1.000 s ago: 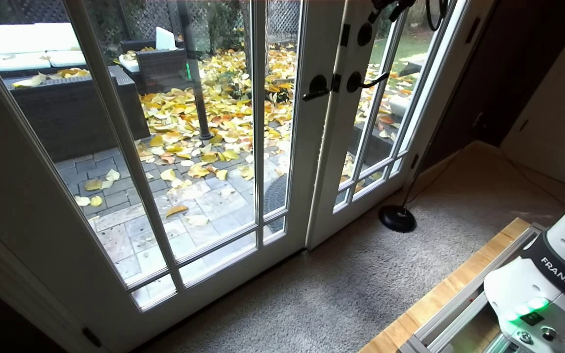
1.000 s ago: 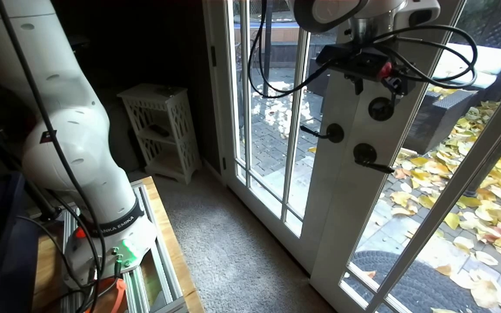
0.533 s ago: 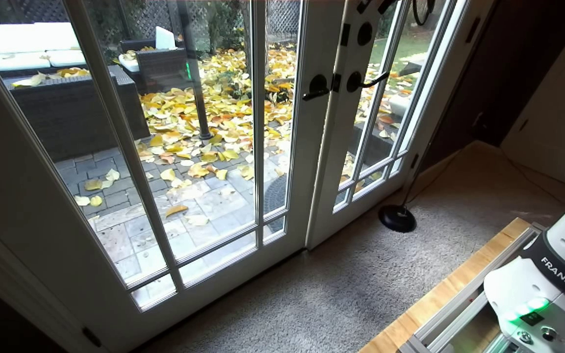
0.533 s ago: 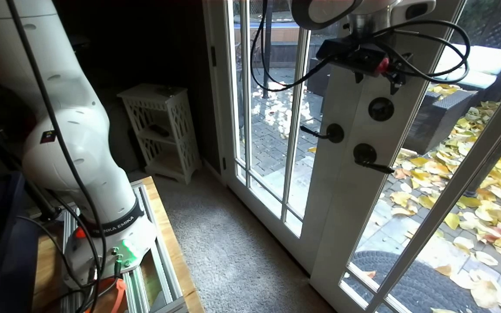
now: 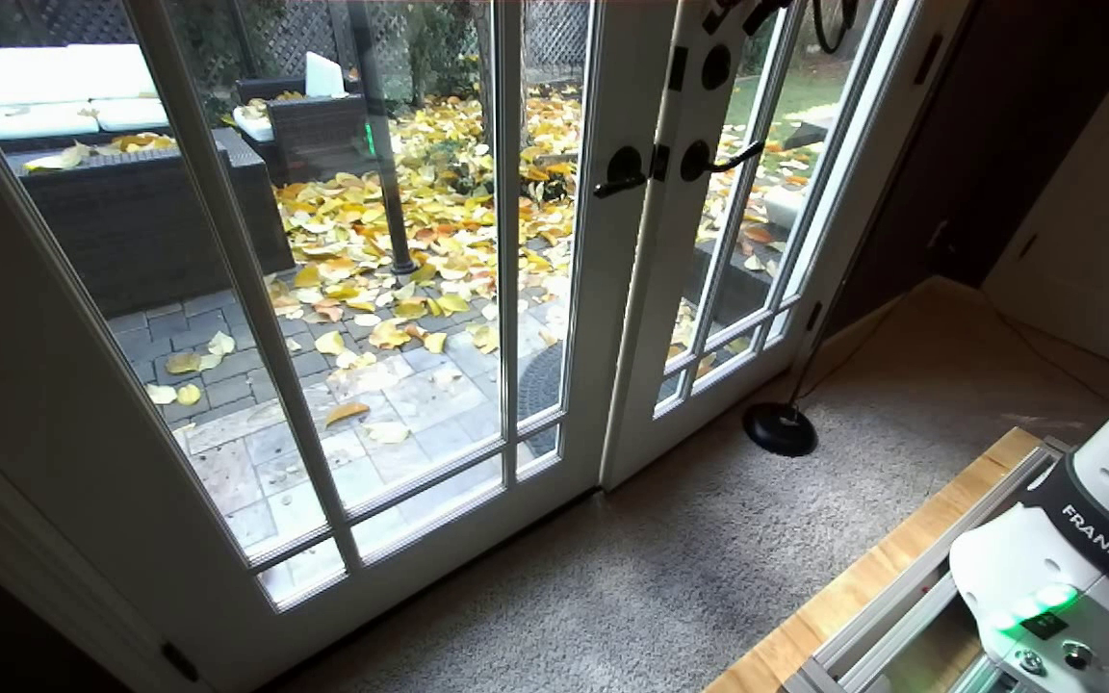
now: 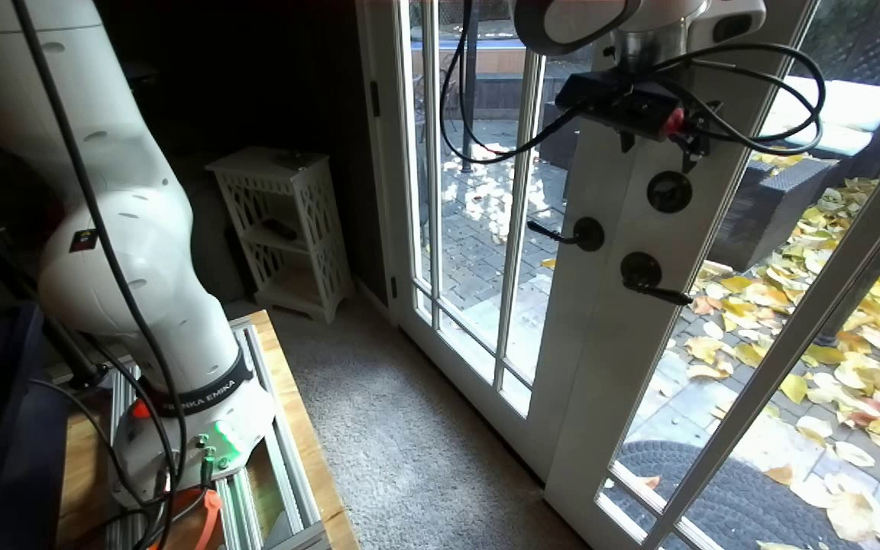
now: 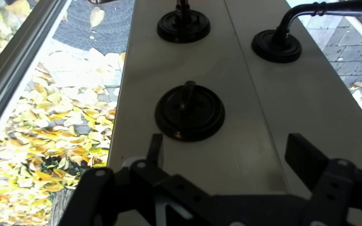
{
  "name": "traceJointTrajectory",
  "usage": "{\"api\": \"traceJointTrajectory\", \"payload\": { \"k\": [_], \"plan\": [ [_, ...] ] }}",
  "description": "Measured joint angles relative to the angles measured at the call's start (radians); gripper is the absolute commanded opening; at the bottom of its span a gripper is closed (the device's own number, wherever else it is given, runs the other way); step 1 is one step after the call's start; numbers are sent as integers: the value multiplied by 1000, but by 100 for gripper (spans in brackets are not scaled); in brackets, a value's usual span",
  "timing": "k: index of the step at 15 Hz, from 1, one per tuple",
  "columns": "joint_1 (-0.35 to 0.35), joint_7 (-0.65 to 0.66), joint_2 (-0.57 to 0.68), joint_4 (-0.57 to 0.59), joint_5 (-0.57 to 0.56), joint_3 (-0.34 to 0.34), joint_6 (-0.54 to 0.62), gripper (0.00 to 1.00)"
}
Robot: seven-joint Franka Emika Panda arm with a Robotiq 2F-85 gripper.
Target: Close the door on the right
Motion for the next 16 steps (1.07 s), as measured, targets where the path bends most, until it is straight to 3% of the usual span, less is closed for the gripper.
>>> {"api": "traceJointTrajectory", "payload": {
  "k": [10, 16],
  "plan": [
    [-6, -16, 34, 23, -4, 1, 71, 100],
    [-12, -102, 59, 30, 128, 11, 81, 100]
  ]
}}
